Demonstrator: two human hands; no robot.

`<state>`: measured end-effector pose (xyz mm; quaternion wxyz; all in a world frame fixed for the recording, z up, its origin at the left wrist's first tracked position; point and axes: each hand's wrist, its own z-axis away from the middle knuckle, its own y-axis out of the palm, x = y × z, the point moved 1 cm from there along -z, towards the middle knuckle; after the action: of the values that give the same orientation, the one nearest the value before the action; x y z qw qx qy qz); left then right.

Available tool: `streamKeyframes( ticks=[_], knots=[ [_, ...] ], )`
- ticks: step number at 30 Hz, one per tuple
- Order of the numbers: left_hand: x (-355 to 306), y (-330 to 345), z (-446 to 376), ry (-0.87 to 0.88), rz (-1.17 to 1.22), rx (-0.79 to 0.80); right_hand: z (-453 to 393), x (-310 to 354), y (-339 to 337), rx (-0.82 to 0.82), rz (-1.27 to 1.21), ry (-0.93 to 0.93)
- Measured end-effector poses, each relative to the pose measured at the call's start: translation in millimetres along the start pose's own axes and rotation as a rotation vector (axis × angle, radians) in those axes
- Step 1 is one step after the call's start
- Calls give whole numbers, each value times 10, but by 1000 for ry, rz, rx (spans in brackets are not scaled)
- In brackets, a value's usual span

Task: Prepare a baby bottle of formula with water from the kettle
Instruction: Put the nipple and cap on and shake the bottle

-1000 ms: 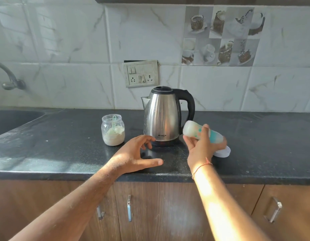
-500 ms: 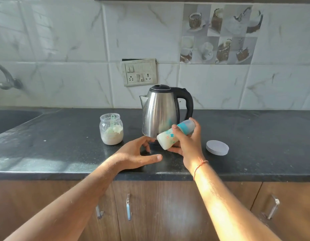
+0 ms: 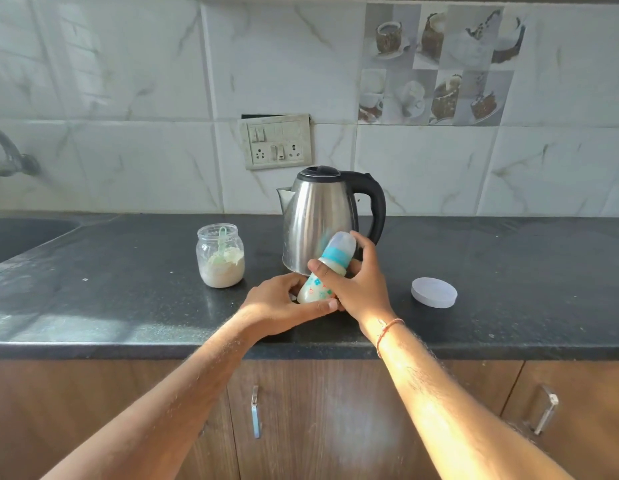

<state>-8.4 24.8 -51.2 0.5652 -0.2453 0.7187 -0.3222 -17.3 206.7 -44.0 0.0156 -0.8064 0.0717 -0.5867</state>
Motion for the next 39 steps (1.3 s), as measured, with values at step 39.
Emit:
streamKeyframes(
  ticks=[39],
  knots=[
    [41,-107,109,134,425,238,-4,33,-127,297,-390,108]
  ],
)
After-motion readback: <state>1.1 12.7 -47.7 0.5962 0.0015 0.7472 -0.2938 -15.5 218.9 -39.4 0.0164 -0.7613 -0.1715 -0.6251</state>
